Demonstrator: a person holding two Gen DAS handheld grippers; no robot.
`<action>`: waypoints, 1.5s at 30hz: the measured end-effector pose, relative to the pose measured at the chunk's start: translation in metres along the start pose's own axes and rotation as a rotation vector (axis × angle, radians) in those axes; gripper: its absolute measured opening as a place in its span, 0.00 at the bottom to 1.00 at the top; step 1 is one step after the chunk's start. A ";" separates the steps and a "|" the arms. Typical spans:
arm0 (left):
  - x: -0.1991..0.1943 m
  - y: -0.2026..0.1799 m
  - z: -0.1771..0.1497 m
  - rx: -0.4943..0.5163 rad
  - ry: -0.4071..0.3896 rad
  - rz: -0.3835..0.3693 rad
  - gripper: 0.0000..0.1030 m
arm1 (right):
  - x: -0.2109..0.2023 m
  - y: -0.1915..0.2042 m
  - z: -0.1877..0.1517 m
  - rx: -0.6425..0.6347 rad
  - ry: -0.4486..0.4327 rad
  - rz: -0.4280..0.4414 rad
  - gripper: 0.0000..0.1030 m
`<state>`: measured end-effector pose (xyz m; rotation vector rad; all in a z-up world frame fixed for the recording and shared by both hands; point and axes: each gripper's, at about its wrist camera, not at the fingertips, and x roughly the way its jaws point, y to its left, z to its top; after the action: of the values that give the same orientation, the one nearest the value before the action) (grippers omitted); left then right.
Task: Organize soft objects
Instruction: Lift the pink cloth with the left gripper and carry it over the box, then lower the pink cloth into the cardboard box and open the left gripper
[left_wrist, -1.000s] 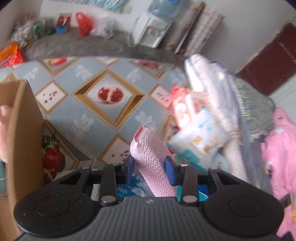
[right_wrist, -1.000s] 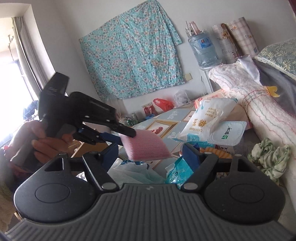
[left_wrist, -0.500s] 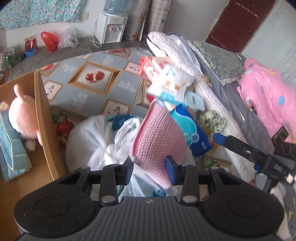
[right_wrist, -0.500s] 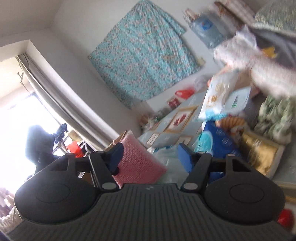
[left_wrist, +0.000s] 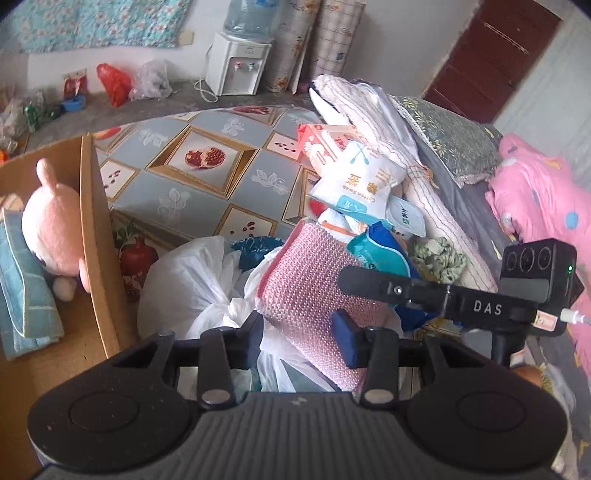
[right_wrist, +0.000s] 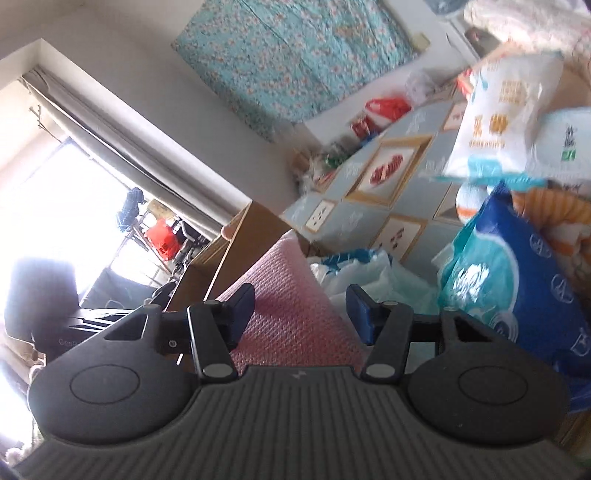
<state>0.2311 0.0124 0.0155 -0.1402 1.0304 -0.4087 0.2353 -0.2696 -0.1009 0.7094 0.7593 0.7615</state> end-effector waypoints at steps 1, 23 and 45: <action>0.000 0.001 0.000 -0.006 -0.001 -0.004 0.42 | 0.000 0.000 0.000 0.009 0.002 0.003 0.49; -0.151 0.077 -0.036 -0.196 -0.319 0.080 0.28 | 0.063 0.183 -0.004 -0.234 0.143 0.105 0.43; -0.061 0.175 -0.062 -0.398 -0.003 0.198 0.56 | 0.031 0.175 -0.028 -0.339 0.068 -0.035 0.49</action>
<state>0.1969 0.2013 -0.0198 -0.3907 1.1023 -0.0200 0.1694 -0.1442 0.0105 0.3656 0.6805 0.8601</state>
